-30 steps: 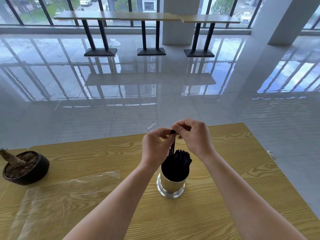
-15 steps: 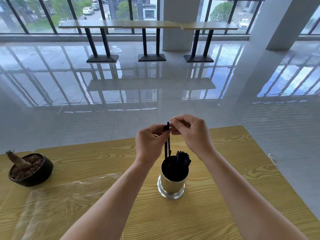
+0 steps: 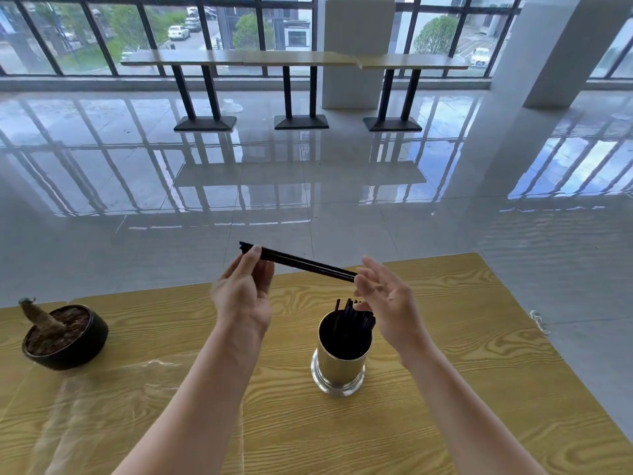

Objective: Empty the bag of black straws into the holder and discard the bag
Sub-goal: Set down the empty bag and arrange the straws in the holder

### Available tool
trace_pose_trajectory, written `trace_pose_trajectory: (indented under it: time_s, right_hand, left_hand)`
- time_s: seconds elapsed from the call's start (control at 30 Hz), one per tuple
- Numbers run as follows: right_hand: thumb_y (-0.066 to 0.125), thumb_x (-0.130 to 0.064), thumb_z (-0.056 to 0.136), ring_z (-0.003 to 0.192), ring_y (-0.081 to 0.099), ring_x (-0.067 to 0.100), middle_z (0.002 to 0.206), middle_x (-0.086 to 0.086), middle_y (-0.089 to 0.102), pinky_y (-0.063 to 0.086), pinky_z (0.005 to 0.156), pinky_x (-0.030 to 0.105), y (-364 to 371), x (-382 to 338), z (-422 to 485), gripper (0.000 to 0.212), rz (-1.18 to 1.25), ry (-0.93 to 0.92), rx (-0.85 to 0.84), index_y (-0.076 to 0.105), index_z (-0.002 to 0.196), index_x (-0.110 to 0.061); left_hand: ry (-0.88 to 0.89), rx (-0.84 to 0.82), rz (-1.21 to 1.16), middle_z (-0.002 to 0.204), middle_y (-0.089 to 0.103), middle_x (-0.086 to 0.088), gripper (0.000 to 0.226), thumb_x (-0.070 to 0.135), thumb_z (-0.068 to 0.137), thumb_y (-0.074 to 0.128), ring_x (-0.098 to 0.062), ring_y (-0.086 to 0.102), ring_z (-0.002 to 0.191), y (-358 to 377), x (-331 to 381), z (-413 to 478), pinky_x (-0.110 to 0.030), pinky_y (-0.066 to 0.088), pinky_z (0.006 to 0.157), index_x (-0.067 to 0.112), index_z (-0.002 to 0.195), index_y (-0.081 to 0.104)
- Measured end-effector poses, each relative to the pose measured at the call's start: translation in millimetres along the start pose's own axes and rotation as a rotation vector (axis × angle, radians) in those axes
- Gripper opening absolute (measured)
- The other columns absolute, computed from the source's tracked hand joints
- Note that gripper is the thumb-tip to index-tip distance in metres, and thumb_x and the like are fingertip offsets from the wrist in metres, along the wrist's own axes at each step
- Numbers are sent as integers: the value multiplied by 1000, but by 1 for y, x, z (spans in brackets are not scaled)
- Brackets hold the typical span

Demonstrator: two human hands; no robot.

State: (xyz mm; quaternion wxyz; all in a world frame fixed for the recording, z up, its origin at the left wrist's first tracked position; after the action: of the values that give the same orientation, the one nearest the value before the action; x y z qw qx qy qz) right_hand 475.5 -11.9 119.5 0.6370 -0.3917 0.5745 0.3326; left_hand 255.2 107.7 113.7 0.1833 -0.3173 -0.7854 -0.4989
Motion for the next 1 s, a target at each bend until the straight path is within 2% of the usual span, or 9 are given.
trace_pose_trajectory:
  time_s: [0.1,0.17,0.23,0.4,0.5,0.63,0.73,0.83,1.0]
  right_hand:
    - [68,-32,87,88,75,20,107,6,74,61,72,28,6,4,-5,47,191,44,31,61,132,-21]
    - [70,-16,90,79,75,25,95,9,77,62,68,28,1,0,-5,23,261,40,130,73,112,-18]
    - [71,-5,88,75,76,27,86,9,78,62,66,29,-7,-5,-6,15,271,20,212,78,94,-17]
    - [80,-5,81,70,76,28,79,9,78,62,67,29,-28,-28,-6,13,216,-48,255,79,88,-16]
    - [81,-8,81,66,76,24,75,4,78,62,66,31,-40,-48,-4,13,28,-108,235,79,86,-20]
    - [81,-13,82,59,74,10,69,-10,76,55,57,15,-61,-78,-1,16,-296,-184,218,76,82,-29]
    - [80,-14,83,57,73,7,65,-10,75,53,60,16,-72,-90,1,13,-453,-167,150,76,82,-26]
    - [79,-16,83,55,71,4,62,-12,73,52,61,21,-72,-93,1,13,-616,-157,83,75,79,-28]
    - [77,-16,83,51,66,-2,55,-9,69,47,56,15,-50,-77,1,15,-793,-147,11,73,77,-30]
  left_hand:
    - [-97,44,-32,82,72,-9,9,-1,81,76,-15,71,70,-12,-20,-4,-24,59,60,5,83,69]
    - [-140,72,-39,81,71,-8,10,-1,81,76,-14,71,65,-18,-31,-6,-23,59,58,5,82,69]
    - [-176,76,-36,77,70,-8,10,-1,81,76,-14,71,62,-22,-42,-9,-24,59,59,6,81,68]
    - [-255,29,-39,69,69,-8,12,-3,80,75,-15,69,54,-20,-66,-12,-24,58,53,5,77,67]
    - [-281,-7,41,78,69,-11,9,0,84,74,-19,70,62,-21,-76,-11,-29,60,57,2,90,68]
    - [-43,-14,571,100,70,-8,14,11,92,67,-21,69,87,-35,-69,-7,-34,60,71,13,106,65]
    - [315,-233,1078,102,69,2,24,15,84,73,-12,65,94,-20,-62,-15,-33,57,83,22,107,67]
    - [578,-450,1414,93,63,11,34,24,75,83,-4,58,87,-9,-74,-32,-22,50,77,23,106,69]
    - [580,-574,1723,83,56,17,45,51,71,81,-9,54,85,-10,-105,-38,-26,44,72,31,110,70]
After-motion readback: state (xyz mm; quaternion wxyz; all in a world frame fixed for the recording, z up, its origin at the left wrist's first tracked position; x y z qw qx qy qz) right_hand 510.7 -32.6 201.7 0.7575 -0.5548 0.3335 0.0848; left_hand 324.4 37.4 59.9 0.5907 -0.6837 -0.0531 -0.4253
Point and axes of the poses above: each hand's wrist, its own z-axis towards the middle knuckle, its own y-axis out of the palm, x = y × z, the point moved 8 cm from there along z, towards the middle knuckle
